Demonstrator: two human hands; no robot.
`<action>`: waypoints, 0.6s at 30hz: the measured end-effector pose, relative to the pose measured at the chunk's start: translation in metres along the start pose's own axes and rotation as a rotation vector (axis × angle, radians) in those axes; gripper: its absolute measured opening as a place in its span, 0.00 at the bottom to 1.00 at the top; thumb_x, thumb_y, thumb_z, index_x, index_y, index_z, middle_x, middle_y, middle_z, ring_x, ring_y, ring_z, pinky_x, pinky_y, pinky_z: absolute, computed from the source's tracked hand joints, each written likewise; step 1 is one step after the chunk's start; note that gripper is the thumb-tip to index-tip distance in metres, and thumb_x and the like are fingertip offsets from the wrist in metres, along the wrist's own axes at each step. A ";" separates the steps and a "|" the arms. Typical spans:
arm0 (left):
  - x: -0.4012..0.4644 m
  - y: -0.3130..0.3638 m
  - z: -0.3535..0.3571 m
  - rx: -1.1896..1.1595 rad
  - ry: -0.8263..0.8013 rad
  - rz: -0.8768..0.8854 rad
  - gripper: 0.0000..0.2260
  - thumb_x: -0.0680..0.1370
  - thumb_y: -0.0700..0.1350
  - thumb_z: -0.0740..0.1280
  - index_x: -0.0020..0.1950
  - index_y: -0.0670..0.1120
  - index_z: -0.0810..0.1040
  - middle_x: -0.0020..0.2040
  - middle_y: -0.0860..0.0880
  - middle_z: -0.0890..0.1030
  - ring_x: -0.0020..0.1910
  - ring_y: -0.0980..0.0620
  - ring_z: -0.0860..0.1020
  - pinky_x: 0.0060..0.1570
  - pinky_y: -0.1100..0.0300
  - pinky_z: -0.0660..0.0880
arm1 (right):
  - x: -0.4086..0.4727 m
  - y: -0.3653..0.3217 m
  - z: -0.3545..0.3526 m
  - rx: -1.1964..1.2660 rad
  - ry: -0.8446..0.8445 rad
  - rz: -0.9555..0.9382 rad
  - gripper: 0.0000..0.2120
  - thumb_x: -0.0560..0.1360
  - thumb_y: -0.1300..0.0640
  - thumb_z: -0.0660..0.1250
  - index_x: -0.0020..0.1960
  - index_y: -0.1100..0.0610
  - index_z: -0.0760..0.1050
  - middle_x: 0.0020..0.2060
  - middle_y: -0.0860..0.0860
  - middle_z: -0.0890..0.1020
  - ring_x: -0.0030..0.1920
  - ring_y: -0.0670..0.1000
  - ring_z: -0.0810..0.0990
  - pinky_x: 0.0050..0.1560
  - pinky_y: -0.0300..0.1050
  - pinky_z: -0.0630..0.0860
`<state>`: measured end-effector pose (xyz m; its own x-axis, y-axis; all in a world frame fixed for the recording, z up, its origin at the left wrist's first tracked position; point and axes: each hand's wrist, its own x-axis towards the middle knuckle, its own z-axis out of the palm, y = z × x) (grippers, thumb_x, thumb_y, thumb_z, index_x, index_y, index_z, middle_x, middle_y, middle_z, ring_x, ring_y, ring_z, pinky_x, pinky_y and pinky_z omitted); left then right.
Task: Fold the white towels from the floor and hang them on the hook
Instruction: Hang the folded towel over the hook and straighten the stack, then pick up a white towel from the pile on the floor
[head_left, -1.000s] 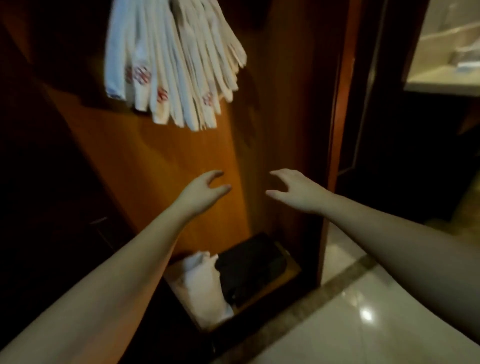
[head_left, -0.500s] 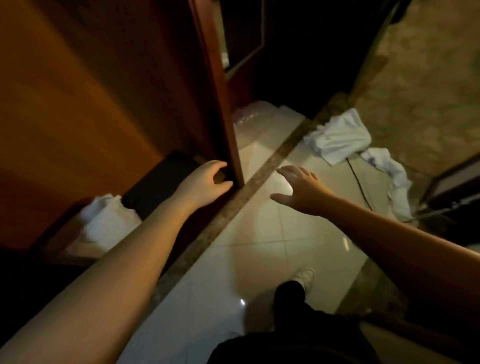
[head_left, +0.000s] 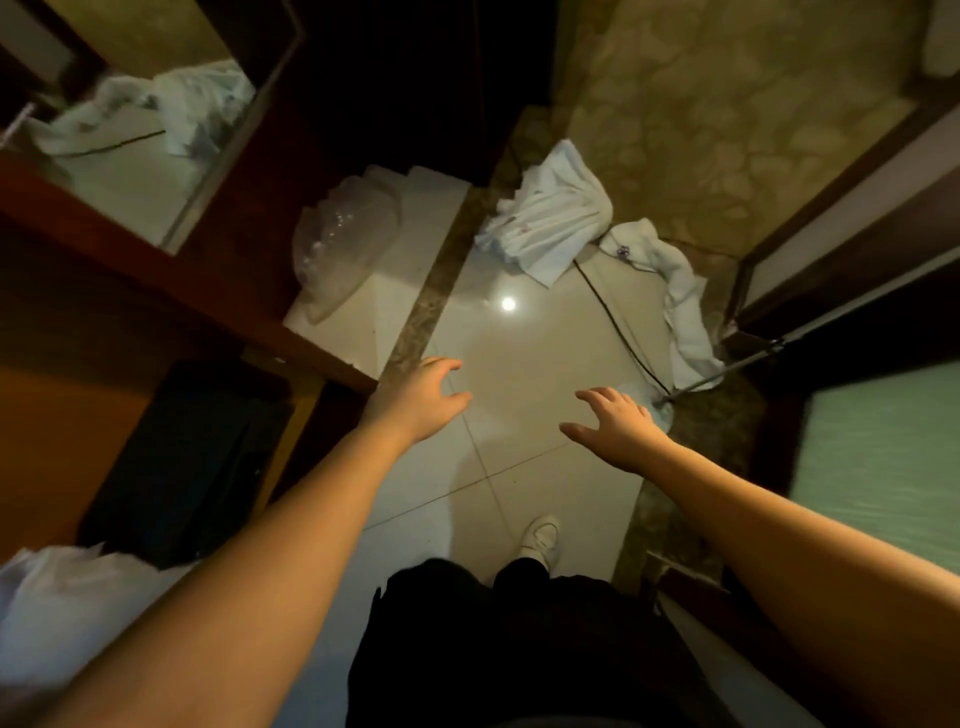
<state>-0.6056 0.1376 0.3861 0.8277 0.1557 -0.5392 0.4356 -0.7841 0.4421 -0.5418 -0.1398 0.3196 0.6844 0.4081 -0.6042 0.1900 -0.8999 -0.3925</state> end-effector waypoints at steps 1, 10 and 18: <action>0.017 0.008 0.005 0.010 -0.032 0.007 0.25 0.81 0.51 0.66 0.76 0.47 0.68 0.77 0.48 0.68 0.74 0.48 0.67 0.73 0.54 0.64 | 0.007 0.012 -0.003 0.008 -0.001 0.030 0.35 0.77 0.33 0.62 0.78 0.51 0.63 0.75 0.51 0.67 0.74 0.56 0.65 0.72 0.57 0.62; 0.197 0.070 0.032 0.091 -0.240 0.090 0.25 0.79 0.53 0.67 0.76 0.48 0.69 0.75 0.48 0.69 0.71 0.47 0.70 0.69 0.51 0.69 | 0.095 0.101 -0.044 0.085 0.013 0.317 0.34 0.78 0.35 0.63 0.77 0.52 0.64 0.76 0.53 0.67 0.74 0.57 0.65 0.71 0.57 0.63; 0.402 0.121 0.041 0.240 -0.396 0.196 0.24 0.79 0.51 0.66 0.75 0.48 0.70 0.74 0.47 0.71 0.70 0.44 0.71 0.68 0.50 0.70 | 0.221 0.161 -0.075 0.305 -0.006 0.597 0.32 0.78 0.37 0.63 0.76 0.52 0.65 0.73 0.54 0.70 0.71 0.58 0.69 0.70 0.56 0.67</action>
<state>-0.2347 0.0811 0.1935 0.6678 -0.2120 -0.7135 0.1529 -0.8991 0.4103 -0.3070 -0.2060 0.1743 0.6061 -0.1450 -0.7820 -0.4281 -0.8881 -0.1671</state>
